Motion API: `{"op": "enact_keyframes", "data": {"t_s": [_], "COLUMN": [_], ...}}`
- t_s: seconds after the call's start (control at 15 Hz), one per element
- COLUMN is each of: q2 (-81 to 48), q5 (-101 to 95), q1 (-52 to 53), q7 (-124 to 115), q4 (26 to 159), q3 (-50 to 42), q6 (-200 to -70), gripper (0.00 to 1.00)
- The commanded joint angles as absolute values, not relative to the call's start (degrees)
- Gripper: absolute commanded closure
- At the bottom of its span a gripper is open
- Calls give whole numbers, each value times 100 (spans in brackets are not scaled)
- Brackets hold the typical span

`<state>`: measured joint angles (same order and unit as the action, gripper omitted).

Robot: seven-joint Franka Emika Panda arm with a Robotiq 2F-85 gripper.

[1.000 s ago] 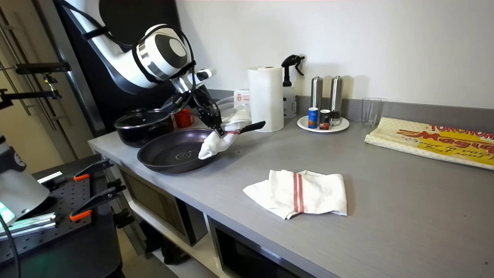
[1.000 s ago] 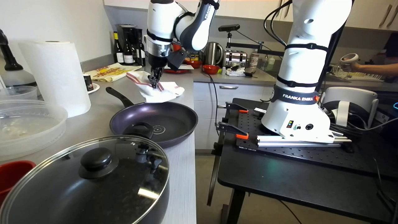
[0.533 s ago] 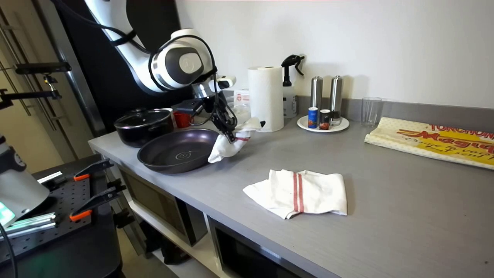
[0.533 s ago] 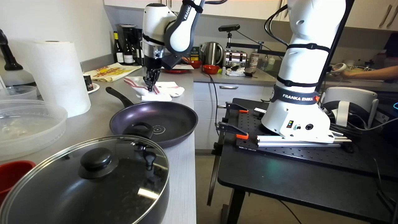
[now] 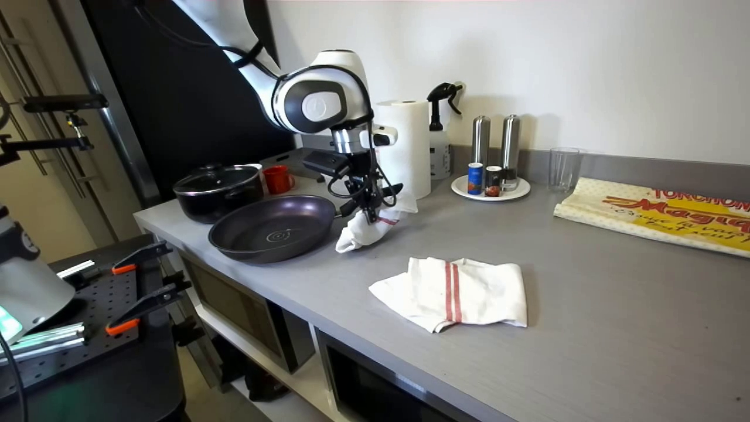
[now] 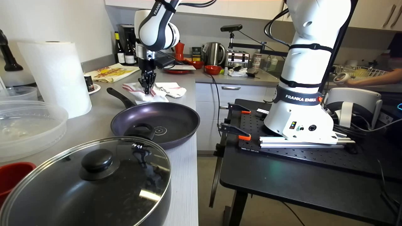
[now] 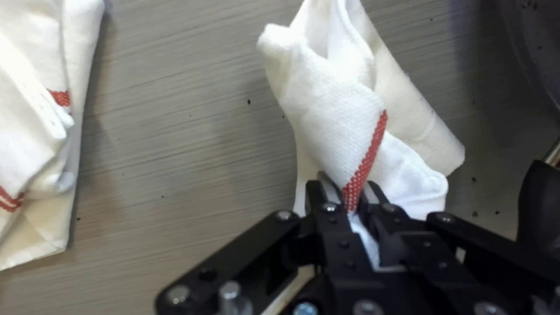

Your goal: Use the towel to wipe the black pan.

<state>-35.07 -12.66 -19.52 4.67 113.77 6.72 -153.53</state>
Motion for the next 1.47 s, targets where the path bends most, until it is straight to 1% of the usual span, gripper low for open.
{"op": "enact_keyframes", "data": {"t_s": [0.0, 0.4, 0.47, 0.53, 0.6, 0.87, 1.0, 1.07, 1.13, 1.2, 1.4], "q2": [-4067, -4582, -4598, -4597, -4572, -4389, -4283, -4237, -4191, -4142, -3972], "q5": [-746, -535, -528, -523, -520, -566, -593, -600, -602, -612, -615], "q1": [-1612, -1442, -1432, -1419, -1408, -1349, -1312, -1297, -1288, -1274, -1271], "q7": [961, 1132, 1134, 1130, 1129, 1141, 1152, 1163, 1184, 1198, 1267], "q4": [10589, 9997, 9965, 9942, 9962, 10212, 10354, 10415, 10476, 10540, 10774], "q3": [338, 155, 142, 129, 125, 106, 100, 98, 101, 97, 111], "q6": [-14816, -14393, -14377, -14345, -14360, -14567, -14671, -14715, -14759, -14818, -14967], "gripper": [97, 97, 64, 62, 56, 26, 13, 5, 1, 0, 0]}}
